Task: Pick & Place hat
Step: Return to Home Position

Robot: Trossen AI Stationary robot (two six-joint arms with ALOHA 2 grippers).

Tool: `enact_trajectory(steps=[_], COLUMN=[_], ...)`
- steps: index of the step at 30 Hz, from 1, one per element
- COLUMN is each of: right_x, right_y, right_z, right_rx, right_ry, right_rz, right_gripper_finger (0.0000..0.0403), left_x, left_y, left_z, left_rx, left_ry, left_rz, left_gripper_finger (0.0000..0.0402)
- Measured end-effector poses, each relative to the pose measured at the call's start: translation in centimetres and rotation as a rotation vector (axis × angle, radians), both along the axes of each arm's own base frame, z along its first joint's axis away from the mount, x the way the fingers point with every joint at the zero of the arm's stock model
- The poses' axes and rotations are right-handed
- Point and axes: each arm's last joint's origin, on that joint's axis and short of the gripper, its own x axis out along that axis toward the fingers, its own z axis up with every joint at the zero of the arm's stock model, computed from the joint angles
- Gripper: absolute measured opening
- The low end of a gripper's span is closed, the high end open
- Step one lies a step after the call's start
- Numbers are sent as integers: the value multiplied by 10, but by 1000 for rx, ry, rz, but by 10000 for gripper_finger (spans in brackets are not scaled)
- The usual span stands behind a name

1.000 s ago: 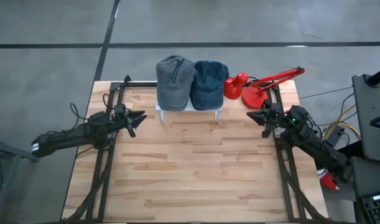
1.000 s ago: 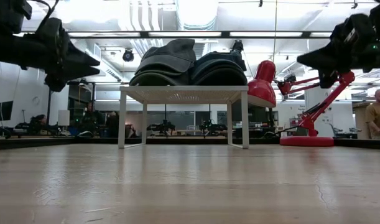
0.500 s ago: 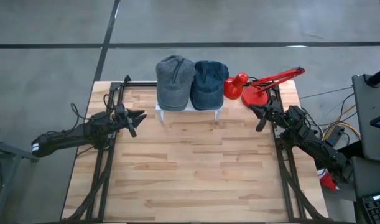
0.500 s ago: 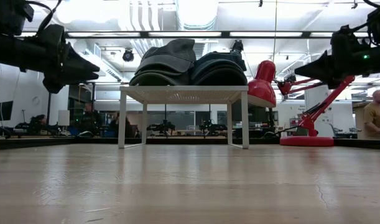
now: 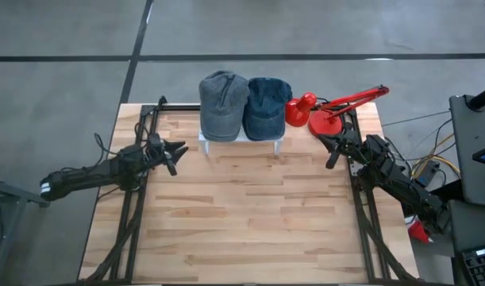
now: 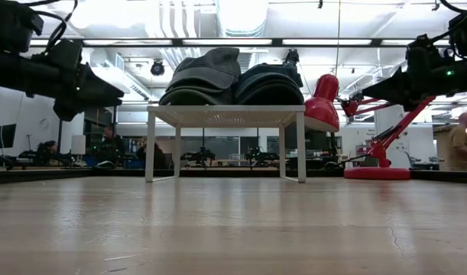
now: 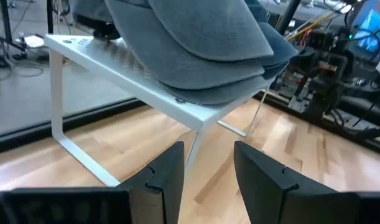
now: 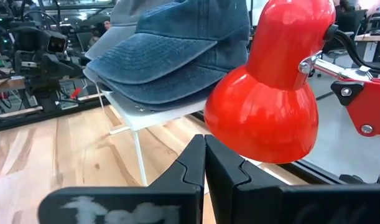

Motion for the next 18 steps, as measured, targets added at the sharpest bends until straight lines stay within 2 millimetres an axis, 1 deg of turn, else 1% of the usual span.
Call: enact_trajectory(steps=[7, 18], right_x=[0, 0], right_y=[0, 0], right_z=[0, 0], right_rx=[-6, -9], right_ry=[1, 2], right_rz=[1, 1], right_gripper_finger=[8, 8], left_x=[0, 0], left_y=[0, 0], left_z=[2, 0], left_rx=[-103, -115], left_ry=[-66, -63], left_rz=[13, 13], left_gripper_finger=[142, 142])
